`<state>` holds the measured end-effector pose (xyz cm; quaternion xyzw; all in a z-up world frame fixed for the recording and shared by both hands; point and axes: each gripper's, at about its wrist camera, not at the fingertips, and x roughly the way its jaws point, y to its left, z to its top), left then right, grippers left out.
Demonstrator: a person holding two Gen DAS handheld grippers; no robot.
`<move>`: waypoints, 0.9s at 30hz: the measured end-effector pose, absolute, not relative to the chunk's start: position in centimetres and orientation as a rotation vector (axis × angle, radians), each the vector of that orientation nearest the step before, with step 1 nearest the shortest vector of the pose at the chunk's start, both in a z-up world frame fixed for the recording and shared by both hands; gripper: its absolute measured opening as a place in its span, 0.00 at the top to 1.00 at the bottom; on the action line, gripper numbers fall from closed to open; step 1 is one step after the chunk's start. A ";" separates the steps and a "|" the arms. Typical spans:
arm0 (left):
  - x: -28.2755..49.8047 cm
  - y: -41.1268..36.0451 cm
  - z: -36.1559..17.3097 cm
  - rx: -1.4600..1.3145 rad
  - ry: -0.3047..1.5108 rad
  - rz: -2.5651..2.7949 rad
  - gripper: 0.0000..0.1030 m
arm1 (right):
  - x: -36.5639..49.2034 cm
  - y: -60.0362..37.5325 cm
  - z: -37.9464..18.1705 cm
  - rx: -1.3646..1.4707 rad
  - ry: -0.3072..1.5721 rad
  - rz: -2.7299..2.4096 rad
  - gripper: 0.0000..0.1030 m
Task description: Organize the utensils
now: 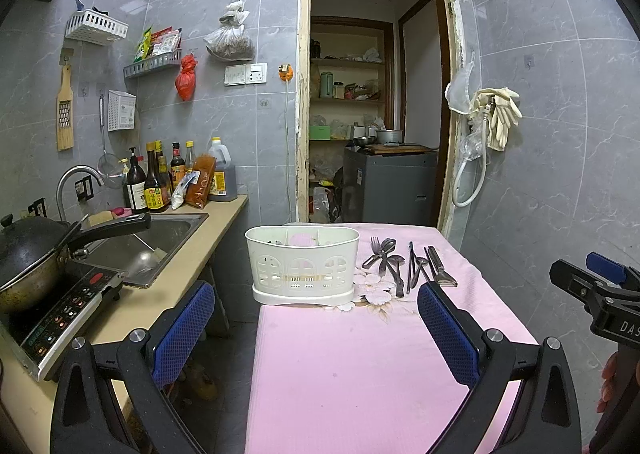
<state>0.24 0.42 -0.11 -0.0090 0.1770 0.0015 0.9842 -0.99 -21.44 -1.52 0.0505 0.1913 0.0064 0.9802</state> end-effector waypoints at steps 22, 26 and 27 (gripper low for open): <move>0.4 0.5 -0.3 -0.018 0.359 0.003 0.01 | -0.9 -21.3 -1.6 0.099 0.390 0.013 0.01; 0.3 0.4 -0.3 -0.019 0.360 0.002 0.01 | -0.9 -21.3 -1.7 0.099 0.390 0.013 0.01; 0.3 0.4 -0.3 -0.019 0.360 0.003 0.01 | -0.9 -21.3 -1.7 0.099 0.390 0.013 0.01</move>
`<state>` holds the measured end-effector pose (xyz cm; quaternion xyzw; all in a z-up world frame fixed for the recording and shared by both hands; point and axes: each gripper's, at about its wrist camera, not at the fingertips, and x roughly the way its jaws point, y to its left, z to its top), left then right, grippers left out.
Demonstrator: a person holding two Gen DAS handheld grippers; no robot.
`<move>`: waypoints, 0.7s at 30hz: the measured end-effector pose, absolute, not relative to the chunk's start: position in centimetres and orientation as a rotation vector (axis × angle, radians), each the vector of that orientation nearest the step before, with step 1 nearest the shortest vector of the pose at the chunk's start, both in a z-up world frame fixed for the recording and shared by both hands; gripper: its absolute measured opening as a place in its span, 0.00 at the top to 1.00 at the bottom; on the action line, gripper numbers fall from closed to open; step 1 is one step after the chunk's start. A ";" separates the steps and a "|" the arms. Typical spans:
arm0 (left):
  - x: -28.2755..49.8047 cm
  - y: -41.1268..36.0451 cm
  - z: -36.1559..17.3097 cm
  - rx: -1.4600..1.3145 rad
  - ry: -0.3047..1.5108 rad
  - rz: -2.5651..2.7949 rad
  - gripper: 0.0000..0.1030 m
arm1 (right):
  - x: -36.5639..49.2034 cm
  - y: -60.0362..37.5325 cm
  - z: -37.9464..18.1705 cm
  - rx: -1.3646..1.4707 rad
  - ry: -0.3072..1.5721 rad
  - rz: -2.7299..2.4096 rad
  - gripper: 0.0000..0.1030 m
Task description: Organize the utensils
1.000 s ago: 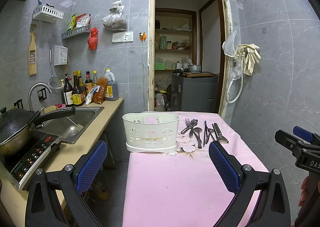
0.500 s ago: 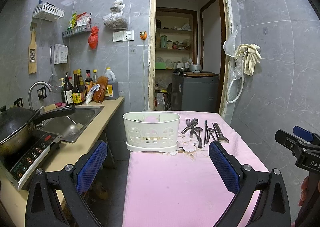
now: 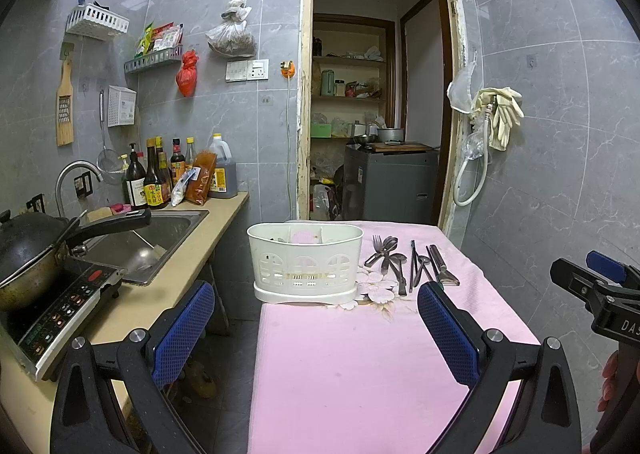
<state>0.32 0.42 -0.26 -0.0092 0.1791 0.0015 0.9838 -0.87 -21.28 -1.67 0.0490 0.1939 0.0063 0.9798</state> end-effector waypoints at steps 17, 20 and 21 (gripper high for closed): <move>1.6 0.7 -2.1 -0.027 0.372 -0.026 0.01 | 0.2 -21.5 -1.8 0.069 0.385 -0.057 0.01; 3.1 0.1 -1.6 -0.023 0.362 -0.038 0.01 | 1.1 -22.4 -1.3 0.061 0.379 -0.067 0.01; 3.5 -0.2 -1.5 -0.020 0.357 -0.040 0.01 | 1.6 -22.8 -1.1 0.059 0.376 -0.071 0.01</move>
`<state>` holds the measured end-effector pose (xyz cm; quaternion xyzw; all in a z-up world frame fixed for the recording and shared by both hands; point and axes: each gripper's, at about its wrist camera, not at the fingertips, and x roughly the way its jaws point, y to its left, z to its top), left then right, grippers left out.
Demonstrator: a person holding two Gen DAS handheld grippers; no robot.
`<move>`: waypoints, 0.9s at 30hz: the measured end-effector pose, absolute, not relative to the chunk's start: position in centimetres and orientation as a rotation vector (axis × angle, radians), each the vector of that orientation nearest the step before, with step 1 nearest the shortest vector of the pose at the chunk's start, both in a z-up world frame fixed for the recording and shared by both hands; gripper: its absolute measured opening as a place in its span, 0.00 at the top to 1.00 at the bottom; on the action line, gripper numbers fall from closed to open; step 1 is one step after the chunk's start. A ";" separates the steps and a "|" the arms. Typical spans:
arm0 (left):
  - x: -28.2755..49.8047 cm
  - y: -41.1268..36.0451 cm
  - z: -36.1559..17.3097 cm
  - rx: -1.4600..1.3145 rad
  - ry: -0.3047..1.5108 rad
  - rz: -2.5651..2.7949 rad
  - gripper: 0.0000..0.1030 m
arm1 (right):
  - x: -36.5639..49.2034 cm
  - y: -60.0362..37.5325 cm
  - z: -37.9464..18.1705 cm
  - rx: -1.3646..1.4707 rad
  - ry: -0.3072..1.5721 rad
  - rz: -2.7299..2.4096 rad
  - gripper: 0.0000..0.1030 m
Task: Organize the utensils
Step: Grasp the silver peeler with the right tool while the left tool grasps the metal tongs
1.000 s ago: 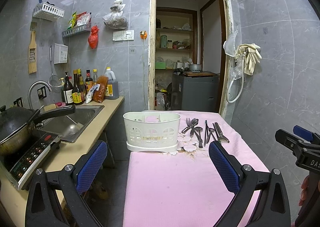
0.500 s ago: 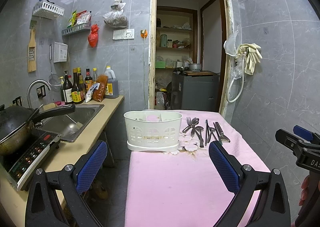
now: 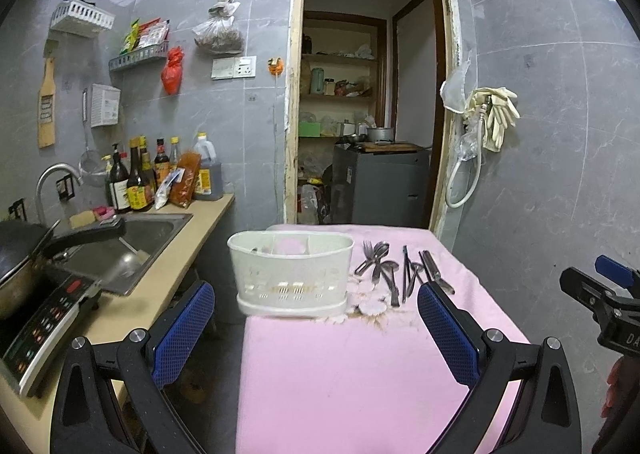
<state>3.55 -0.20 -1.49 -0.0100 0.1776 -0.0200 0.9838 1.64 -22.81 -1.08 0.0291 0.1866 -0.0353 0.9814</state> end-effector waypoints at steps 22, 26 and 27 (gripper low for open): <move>26.1 -12.6 -1.8 -0.005 0.423 -0.186 0.01 | 26.6 -36.9 -4.3 0.149 0.513 0.022 0.14; 31.3 -14.5 -4.2 0.006 0.508 -0.174 0.09 | 31.1 -38.2 -8.0 0.210 0.602 0.048 0.31; 32.5 -14.9 -4.9 0.013 0.534 -0.168 0.11 | 32.0 -38.3 -8.9 0.221 0.623 0.054 0.33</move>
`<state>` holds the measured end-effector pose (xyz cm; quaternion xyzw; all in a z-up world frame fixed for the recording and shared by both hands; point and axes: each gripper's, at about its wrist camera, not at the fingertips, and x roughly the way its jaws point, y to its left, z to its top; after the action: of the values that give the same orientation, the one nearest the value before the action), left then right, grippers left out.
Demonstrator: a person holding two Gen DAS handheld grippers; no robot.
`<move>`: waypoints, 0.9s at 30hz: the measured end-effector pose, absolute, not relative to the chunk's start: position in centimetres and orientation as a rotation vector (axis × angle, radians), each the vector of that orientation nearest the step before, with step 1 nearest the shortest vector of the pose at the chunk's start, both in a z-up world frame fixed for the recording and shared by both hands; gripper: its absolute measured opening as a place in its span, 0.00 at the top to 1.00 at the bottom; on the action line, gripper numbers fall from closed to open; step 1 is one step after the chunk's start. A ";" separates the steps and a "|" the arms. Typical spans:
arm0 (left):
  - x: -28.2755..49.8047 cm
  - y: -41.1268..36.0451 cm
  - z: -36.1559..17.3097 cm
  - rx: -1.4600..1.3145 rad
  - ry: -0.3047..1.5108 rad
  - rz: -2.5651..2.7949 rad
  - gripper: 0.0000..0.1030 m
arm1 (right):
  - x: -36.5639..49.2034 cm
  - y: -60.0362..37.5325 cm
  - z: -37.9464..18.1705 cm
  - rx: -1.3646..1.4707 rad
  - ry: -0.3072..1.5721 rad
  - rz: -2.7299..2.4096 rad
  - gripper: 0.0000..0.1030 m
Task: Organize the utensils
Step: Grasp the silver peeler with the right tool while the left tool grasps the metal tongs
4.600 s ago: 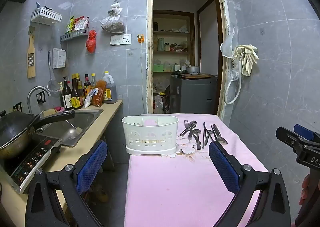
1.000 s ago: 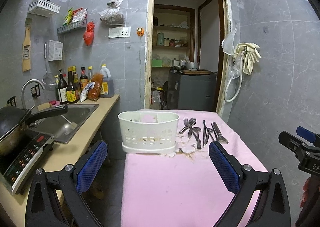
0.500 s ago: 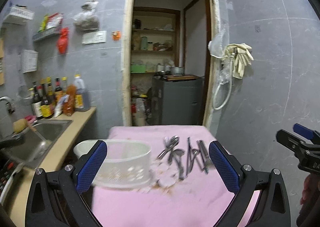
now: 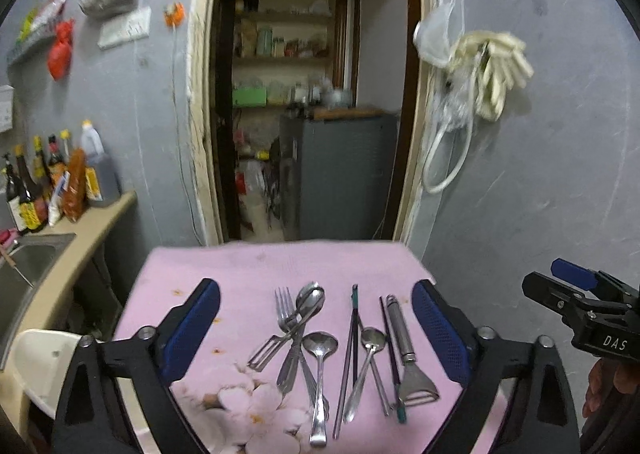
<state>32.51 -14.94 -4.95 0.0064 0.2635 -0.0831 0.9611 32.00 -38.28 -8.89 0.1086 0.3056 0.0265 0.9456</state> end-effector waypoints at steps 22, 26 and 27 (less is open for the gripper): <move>47.1 -15.5 -16.8 0.016 0.948 -0.228 0.58 | 44.6 -33.3 -21.3 0.271 0.941 0.228 0.71; 47.6 -15.7 -17.1 0.048 0.967 -0.257 0.66 | 45.4 -33.1 -21.4 0.260 0.967 0.231 0.72; 47.7 -15.7 -17.1 0.055 0.972 -0.260 0.66 | 45.6 -33.0 -21.4 0.259 0.978 0.228 0.72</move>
<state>47.74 -15.71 -17.07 0.0265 0.4656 -0.1248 0.8757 45.64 -32.96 -21.37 0.1239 0.4674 0.1087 0.8685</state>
